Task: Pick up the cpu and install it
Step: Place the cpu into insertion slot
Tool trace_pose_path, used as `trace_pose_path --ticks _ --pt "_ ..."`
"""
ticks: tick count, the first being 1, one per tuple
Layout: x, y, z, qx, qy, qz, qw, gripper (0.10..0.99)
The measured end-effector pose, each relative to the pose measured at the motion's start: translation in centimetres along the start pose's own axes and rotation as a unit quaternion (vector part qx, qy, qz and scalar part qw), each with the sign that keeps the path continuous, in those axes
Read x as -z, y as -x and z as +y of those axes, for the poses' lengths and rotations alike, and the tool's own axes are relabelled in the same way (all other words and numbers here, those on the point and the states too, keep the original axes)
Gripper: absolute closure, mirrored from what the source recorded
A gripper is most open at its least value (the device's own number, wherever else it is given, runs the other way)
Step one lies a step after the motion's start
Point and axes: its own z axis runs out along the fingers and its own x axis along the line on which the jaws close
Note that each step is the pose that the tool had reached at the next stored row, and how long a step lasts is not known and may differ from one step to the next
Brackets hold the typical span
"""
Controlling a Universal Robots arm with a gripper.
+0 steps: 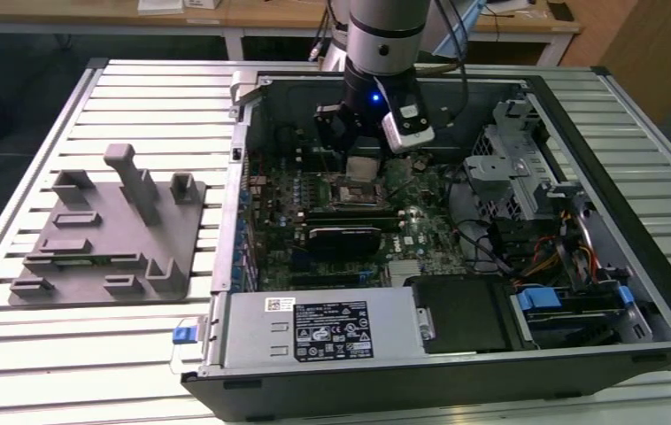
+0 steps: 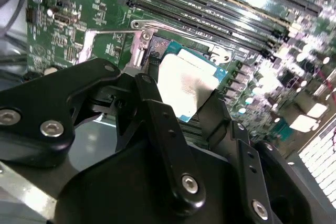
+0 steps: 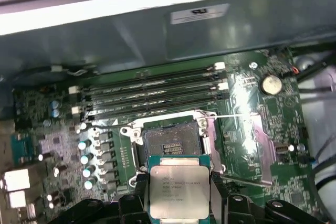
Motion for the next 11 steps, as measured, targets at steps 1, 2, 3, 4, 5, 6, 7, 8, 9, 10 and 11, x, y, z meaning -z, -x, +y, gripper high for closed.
trace_pose_path --ticks 1,2,3,4,5,6,7,8,9,10,11 --pt "0.00 0.00 0.00 -0.009 0.0001 -0.0003 1.0000 0.545" --pt "-0.01 0.00 0.00 -0.018 0.0002 -0.0006 0.9998 0.545" --pt "-0.01 0.00 0.00 -0.027 0.0003 -0.0009 0.9996 0.545" --pt "-0.01 0.00 0.00 -0.036 0.0004 -0.0012 0.9994 0.545" --pt "-0.02 0.00 0.00 -0.045 0.0005 -0.0015 0.9990 0.545" --pt "-0.02 0.00 0.00 -0.055 0.0006 -0.0019 0.9985 0.545" --pt "-0.02 0.00 0.00 -0.064 0.0007 -0.0022 0.9980 0.545" --pt "-0.03 0.00 0.00 -0.073 0.0009 -0.0025 0.9974 0.545" --pt "-0.03 0.00 0.00 -0.082 0.0009 -0.0028 0.9967 0.545" --pt "-0.03 0.00 0.00 -0.091 0.0010 -0.0031 0.9959 0.545" --pt "-0.04 0.00 0.00 -0.099 0.0011 -0.0034 0.9950 0.545"
